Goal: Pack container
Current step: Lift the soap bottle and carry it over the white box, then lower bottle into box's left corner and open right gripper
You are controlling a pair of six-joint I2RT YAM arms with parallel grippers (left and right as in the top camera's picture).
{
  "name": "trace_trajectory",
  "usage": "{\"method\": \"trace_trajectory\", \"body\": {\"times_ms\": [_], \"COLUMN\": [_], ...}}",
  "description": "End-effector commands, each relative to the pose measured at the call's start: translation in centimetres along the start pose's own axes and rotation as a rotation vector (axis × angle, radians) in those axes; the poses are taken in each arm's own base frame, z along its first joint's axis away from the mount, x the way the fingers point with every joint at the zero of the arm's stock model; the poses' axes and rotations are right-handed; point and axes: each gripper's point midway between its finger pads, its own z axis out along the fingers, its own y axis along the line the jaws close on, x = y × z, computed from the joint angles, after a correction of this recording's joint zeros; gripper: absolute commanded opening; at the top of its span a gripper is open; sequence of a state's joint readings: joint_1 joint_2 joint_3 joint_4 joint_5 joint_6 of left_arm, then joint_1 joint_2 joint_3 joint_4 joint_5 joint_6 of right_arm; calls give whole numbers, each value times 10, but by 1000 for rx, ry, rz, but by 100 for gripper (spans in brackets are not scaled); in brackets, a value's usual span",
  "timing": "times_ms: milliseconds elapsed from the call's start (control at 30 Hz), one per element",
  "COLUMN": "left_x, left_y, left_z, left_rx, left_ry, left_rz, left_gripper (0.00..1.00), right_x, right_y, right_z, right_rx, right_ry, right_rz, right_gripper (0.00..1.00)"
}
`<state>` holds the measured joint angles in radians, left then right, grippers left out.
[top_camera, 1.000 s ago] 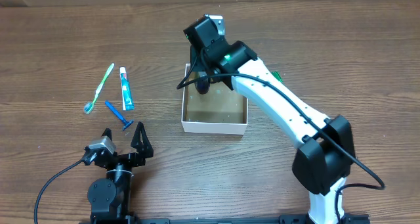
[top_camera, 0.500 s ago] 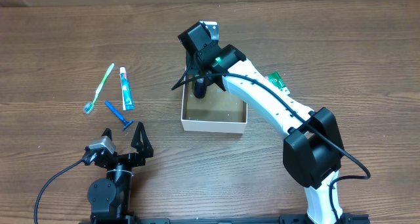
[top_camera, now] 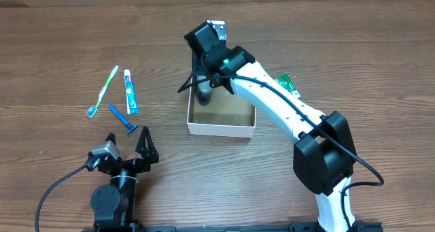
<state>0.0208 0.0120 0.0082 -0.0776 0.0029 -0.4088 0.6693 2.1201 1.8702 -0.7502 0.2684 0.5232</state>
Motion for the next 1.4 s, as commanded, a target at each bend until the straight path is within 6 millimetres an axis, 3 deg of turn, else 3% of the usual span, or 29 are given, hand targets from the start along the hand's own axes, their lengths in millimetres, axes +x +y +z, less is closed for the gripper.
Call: {"method": "trace_trajectory", "body": {"times_ms": [0,200,367,500,600,667,800,900,1033,1167,1367], "left_x": [-1,-1,-1,-1,-1,-1,-1,-1,-1,-1,-1], "left_y": [3,3,3,3,3,3,3,3,3,3,3], "left_z": [0,0,0,0,0,0,0,0,0,0,0], "left_rx": [-11,-11,-11,-11,-11,-11,-11,-11,-11,-11,-11], "left_ry": [-9,-8,-9,-8,-9,-9,-8,-8,-9,-9,-8], "left_rz": [23,23,23,23,23,23,23,23,23,23,23], "left_gripper": [100,100,100,100,100,100,100,100,100,100,100], "right_x": [-7,-24,-41,-55,-66,-75,-80,-67,-48,-32,4], "right_y": [7,16,26,23,2,-23,-92,-147,-194,-220,-229], "right_z": [-4,-30,-62,-92,-108,-118,-129,-130,-118,-98,-42], "right_rx": [-32,-63,-98,-95,-51,-8,108,185,197,196,171], "right_ry": [-8,-20,-22,-28,-32,-24,38,146,285,355,409], "right_rz": [-6,-43,-75,-69,-45,-17,75,192,273,241,146], "right_gripper": [56,59,62,65,67,74,78,83,84,84,85]}}
